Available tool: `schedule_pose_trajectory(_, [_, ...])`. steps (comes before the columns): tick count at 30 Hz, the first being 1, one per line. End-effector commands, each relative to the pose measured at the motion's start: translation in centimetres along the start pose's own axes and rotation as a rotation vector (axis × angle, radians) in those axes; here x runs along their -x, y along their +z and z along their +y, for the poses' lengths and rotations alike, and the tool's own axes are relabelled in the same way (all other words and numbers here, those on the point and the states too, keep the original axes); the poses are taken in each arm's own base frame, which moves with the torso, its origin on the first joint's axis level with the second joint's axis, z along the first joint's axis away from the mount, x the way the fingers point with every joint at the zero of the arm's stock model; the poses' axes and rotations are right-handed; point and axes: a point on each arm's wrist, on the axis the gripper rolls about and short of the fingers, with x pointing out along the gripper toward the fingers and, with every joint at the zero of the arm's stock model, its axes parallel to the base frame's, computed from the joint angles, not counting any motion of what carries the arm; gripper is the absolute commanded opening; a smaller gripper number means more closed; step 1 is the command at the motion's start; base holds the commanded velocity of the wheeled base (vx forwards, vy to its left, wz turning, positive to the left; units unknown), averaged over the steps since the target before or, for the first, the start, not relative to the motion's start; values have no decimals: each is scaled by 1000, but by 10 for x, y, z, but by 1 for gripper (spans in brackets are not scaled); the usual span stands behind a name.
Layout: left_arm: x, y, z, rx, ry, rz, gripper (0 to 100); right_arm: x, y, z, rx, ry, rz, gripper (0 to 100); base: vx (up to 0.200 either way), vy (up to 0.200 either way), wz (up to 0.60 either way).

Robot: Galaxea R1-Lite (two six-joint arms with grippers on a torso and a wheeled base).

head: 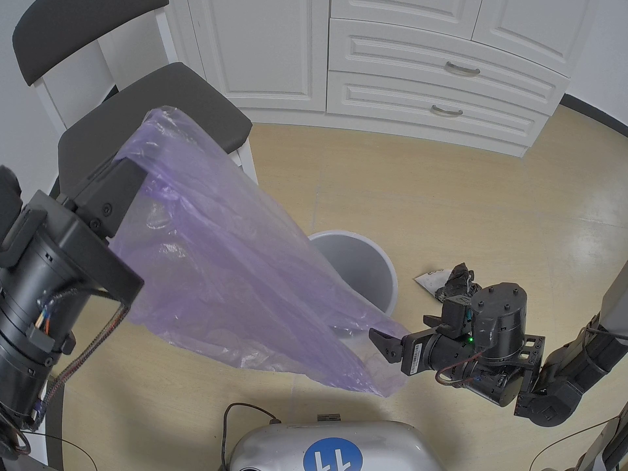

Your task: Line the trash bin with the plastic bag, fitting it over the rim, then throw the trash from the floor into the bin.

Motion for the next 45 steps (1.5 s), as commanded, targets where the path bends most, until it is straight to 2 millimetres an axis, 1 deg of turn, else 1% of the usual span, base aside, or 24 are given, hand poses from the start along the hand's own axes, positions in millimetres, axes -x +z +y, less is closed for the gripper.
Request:
schedule_pose_trajectory(1, [-4,4,2,6,18,-18,0,-4,-3,5,-29,35,18,100,0,0,0])
schedule_pose_trajectory(4, [-6,6,6,-1,42,-31,0,-9,-2,12,-99,74,18,100,0,0,0])
schedule_pose_trajectory(9, [-8,10,7,2,48,-46,0,-18,3,21,-203,99,1,100,0,0,0])
schedule_pose_trajectory(15, [-10,13,9,11,59,-61,0,-25,-2,24,-230,103,14,100,0,0,0])
schedule_pose_trajectory(17, [-11,16,9,27,64,-74,0,-28,-4,28,-253,112,14,100,0,0,0])
schedule_pose_trajectory(23, [-11,20,9,33,64,-86,0,-38,-6,31,-301,146,-54,100,0,0,0])
schedule_pose_trajectory(27, [-12,21,10,43,65,-91,0,-39,-9,30,-315,177,-112,100,0,0,0])
schedule_pose_trajectory(33, [-12,25,11,48,70,-107,0,-43,-14,30,-322,192,-143,100,0,0,0])
schedule_pose_trajectory(38, [-12,26,11,52,70,-110,0,-49,-24,31,-321,198,-139,100,0,0,0])
schedule_pose_trajectory(41, [-12,25,10,52,70,-106,0,-54,-29,34,-337,229,-190,100,0,0,0])
schedule_pose_trajectory(43, [-12,24,10,50,70,-102,0,-57,-39,34,-329,220,-162,100,0,0,0])
schedule_pose_trajectory(45, [-12,24,10,51,70,-103,0,-58,-41,35,-327,220,-157,100,0,0,0])
